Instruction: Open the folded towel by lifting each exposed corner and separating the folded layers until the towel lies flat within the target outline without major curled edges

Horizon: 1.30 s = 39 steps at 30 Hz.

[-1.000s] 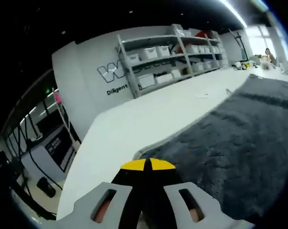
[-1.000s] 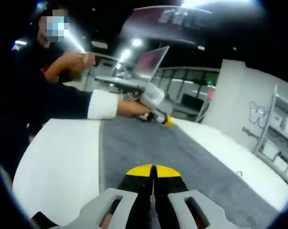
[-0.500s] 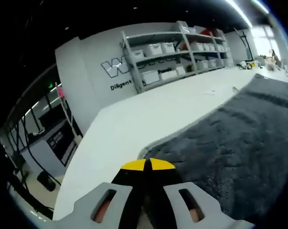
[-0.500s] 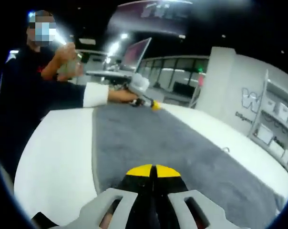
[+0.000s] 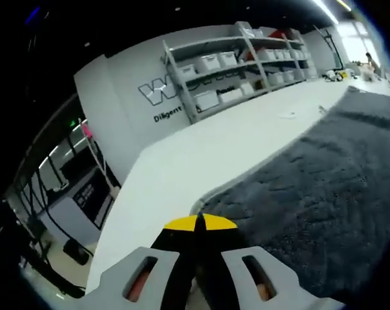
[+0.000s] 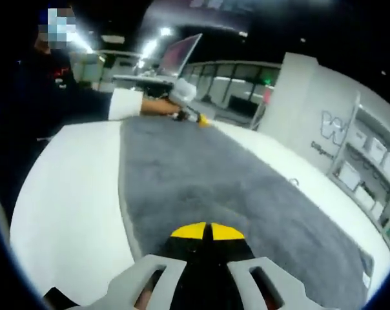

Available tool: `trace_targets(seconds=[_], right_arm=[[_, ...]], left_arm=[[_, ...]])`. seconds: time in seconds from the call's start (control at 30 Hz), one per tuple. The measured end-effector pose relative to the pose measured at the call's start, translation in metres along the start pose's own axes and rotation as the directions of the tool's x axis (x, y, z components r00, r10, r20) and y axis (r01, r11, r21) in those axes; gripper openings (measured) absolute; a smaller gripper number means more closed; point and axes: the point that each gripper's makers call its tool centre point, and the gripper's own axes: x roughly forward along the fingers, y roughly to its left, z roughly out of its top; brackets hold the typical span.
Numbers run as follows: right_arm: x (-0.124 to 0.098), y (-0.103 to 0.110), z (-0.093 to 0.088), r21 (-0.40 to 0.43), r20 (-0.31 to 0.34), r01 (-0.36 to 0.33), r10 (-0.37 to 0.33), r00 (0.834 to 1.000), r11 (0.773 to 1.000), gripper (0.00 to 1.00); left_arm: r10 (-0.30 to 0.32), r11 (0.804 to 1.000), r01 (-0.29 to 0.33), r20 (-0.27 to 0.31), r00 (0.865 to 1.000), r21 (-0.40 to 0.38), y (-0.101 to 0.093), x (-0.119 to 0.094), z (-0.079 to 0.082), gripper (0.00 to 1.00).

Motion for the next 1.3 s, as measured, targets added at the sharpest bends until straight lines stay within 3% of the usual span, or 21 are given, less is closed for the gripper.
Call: trace_targets(seconds=[0.47,0.53,0.6,0.7,0.83,0.93,1.03,1.3], right_arm=[[-0.01,-0.001,-0.006,0.017,-0.001,-0.008,0.008,1.0,1.0,0.0],[-0.013,-0.014,-0.003,-0.041,0.026,0.027,-0.026,0.999,0.999,0.0],[-0.016,-0.028,0.006,-0.123,0.102,0.082,-0.07,0.992,0.989,0.0],[-0.017,-0.052,0.004,-0.112,0.12,0.134,-0.12,0.985,0.985,0.0],[-0.014,-0.078,-0.003,-0.143,0.109,0.203,-0.188,0.976,0.969,0.0],[-0.014,-0.088,-0.001,-0.117,0.119,0.219,-0.205,0.972,0.969,0.0],[-0.014,-0.099,0.0,-0.098,0.123,0.248,-0.235,0.964,0.964,0.0],[-0.012,-0.118,-0.007,0.085,0.096,0.235,-0.243,0.965,0.968,0.0]], left_arm=[[0.019,0.999,-0.019,0.004,1.0,0.037,-0.006,-0.009,-0.001,0.01],[0.023,0.998,-0.023,0.004,1.0,0.053,-0.007,-0.013,-0.001,0.01],[0.027,0.998,-0.027,-0.001,1.0,0.051,-0.005,-0.017,-0.002,0.01],[0.014,1.0,-0.014,-0.004,1.0,0.018,-0.004,-0.022,-0.003,0.01],[-0.026,0.999,0.026,-0.003,1.0,-0.027,-0.009,-0.025,-0.004,0.01],[-0.069,0.994,0.071,0.03,0.997,-0.077,-0.016,-0.028,0.003,0.01],[-0.142,0.978,0.152,0.079,0.987,-0.145,-0.029,-0.032,0.012,0.01],[-0.285,0.934,0.3,0.1,0.953,-0.195,-0.061,-0.048,0.025,0.01]])
